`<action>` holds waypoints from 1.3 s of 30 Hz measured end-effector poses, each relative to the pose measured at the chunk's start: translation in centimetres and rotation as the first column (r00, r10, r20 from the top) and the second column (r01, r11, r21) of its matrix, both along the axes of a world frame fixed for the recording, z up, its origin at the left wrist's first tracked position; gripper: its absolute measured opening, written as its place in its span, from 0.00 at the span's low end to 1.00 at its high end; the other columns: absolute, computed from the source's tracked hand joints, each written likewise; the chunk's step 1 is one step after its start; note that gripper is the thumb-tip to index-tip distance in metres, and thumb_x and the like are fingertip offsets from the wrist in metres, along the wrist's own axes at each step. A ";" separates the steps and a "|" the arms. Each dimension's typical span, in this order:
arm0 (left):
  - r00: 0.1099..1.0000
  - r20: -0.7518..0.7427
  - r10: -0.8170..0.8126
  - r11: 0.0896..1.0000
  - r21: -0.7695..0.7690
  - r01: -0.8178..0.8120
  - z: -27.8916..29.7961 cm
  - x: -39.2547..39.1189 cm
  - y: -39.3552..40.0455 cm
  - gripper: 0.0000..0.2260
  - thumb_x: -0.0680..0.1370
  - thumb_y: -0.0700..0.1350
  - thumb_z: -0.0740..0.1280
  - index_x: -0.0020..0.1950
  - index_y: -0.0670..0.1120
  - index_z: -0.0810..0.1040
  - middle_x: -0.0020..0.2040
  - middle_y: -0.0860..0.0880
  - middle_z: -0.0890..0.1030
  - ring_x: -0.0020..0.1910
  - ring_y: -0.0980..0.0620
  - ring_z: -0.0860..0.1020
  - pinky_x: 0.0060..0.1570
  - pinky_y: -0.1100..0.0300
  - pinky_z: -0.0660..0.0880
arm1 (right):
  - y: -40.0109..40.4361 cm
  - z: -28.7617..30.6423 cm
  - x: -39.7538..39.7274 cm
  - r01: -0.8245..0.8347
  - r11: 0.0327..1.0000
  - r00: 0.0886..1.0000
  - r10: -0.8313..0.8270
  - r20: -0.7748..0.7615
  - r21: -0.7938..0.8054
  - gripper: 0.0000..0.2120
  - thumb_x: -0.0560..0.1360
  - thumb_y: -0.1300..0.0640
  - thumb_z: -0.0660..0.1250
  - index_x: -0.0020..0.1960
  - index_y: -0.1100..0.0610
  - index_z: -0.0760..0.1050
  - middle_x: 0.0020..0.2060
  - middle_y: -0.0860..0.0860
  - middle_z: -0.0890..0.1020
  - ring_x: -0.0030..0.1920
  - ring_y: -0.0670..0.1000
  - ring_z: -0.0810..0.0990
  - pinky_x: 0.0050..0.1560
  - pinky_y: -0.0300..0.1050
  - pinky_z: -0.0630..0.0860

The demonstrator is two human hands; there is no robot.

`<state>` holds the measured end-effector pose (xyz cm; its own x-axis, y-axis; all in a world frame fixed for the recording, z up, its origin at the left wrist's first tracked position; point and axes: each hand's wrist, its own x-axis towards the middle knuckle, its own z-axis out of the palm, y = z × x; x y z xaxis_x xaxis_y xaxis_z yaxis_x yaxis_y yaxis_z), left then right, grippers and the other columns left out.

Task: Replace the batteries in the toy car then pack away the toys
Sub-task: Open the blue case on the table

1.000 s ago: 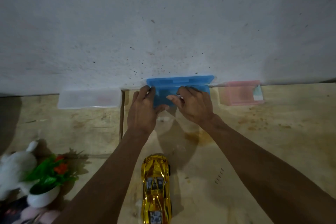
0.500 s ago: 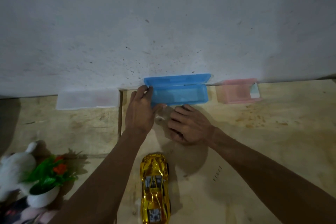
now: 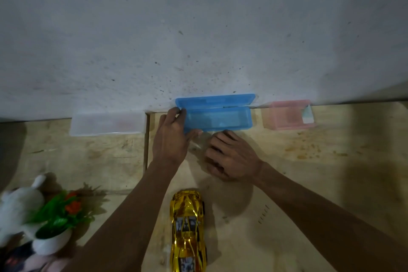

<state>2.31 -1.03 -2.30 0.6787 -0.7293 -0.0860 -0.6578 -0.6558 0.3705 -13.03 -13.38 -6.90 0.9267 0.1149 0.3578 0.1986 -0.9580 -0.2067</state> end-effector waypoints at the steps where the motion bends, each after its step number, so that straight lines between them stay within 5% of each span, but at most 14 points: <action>1: 1.000 0.001 0.001 1.000 -0.002 -0.001 0.0 -0.1 0.0 0.31 0.77 0.55 0.70 0.75 0.41 0.69 0.72 0.43 0.71 0.67 0.41 0.71 0.61 0.47 0.76 | 0.0 0.2 0.0 0.011 1.000 1.000 -0.011 -0.004 0.013 0.10 0.77 0.50 0.67 0.49 0.58 0.77 0.45 0.57 0.79 0.46 0.57 0.77 0.47 0.53 0.74; 5: 1.000 0.002 0.011 0.999 -0.033 -0.011 -0.2 -0.2 0.3 0.29 0.76 0.49 0.73 0.74 0.40 0.71 0.71 0.41 0.73 0.66 0.40 0.72 0.63 0.45 0.76 | -0.4 2.8 0.4 0.210 0.970 0.961 -0.228 0.156 0.126 0.10 0.79 0.55 0.64 0.49 0.60 0.80 0.48 0.59 0.82 0.48 0.59 0.80 0.48 0.55 0.77; 9: 0.997 -0.023 0.075 0.988 -0.132 -0.077 -0.5 -0.6 0.2 0.26 0.73 0.50 0.77 0.66 0.40 0.74 0.63 0.42 0.77 0.59 0.41 0.76 0.51 0.44 0.81 | -3.0 5.4 1.4 0.528 0.842 0.828 -0.539 0.154 0.109 0.18 0.75 0.58 0.66 0.65 0.58 0.76 0.63 0.59 0.78 0.63 0.61 0.75 0.62 0.56 0.71; 14: 0.979 -0.056 0.194 0.935 -0.291 -0.202 -0.6 -1.3 0.2 0.31 0.69 0.57 0.79 0.57 0.42 0.66 0.51 0.46 0.70 0.47 0.44 0.76 0.34 0.48 0.78 | -3.8 4.1 0.2 0.460 0.887 0.886 -0.462 0.039 0.047 0.17 0.77 0.55 0.68 0.65 0.57 0.77 0.58 0.54 0.81 0.59 0.59 0.78 0.59 0.54 0.73; 17: 0.982 0.054 0.180 0.959 -0.232 -0.163 -0.5 -1.3 0.1 0.33 0.67 0.54 0.80 0.63 0.46 0.66 0.56 0.40 0.73 0.52 0.42 0.75 0.39 0.49 0.79 | -4.0 2.4 -0.9 0.427 0.901 0.902 -0.431 0.031 0.079 0.12 0.78 0.56 0.70 0.60 0.58 0.81 0.57 0.54 0.83 0.59 0.59 0.79 0.58 0.56 0.76; 21: 0.980 0.198 0.029 0.992 -0.128 -0.004 -0.7 -1.2 0.5 0.27 0.69 0.53 0.79 0.64 0.44 0.78 0.62 0.38 0.77 0.57 0.37 0.77 0.46 0.43 0.81 | -4.4 1.3 -1.2 0.399 0.909 0.914 -0.405 0.031 0.122 0.11 0.78 0.59 0.70 0.59 0.59 0.82 0.58 0.55 0.83 0.60 0.60 0.79 0.59 0.58 0.77; 28: 0.982 0.182 -0.039 0.985 -0.158 0.069 -1.1 -0.8 0.8 0.23 0.77 0.57 0.60 0.57 0.41 0.84 0.60 0.40 0.80 0.56 0.36 0.78 0.47 0.43 0.82 | -3.6 -0.2 -1.4 0.420 0.899 0.897 -0.432 0.091 0.125 0.10 0.79 0.59 0.68 0.57 0.62 0.83 0.58 0.58 0.83 0.60 0.62 0.80 0.61 0.56 0.78; 36: 0.973 0.219 -0.068 0.984 -0.148 0.102 -1.3 -0.6 0.7 0.21 0.78 0.54 0.62 0.55 0.39 0.84 0.59 0.39 0.80 0.55 0.36 0.78 0.46 0.45 0.82 | -2.4 -0.2 -0.9 0.481 0.865 0.863 -0.496 0.100 0.141 0.10 0.81 0.58 0.67 0.55 0.63 0.83 0.58 0.58 0.83 0.61 0.61 0.79 0.62 0.56 0.76; 39: 0.977 0.204 -0.055 0.990 -0.114 0.080 -1.0 -0.7 0.7 0.15 0.77 0.50 0.71 0.57 0.40 0.84 0.60 0.40 0.80 0.57 0.36 0.78 0.48 0.43 0.82 | -1.9 0.6 -0.4 0.514 0.844 0.847 -0.528 0.065 0.153 0.12 0.81 0.56 0.66 0.54 0.63 0.84 0.57 0.58 0.84 0.61 0.60 0.79 0.64 0.56 0.75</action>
<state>1.66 -0.36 -3.28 0.6221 -0.7707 0.1378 -0.7676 -0.5659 0.3007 -13.44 -15.31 -6.26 0.7953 -0.4267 0.4306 -0.2966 -0.8934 -0.3374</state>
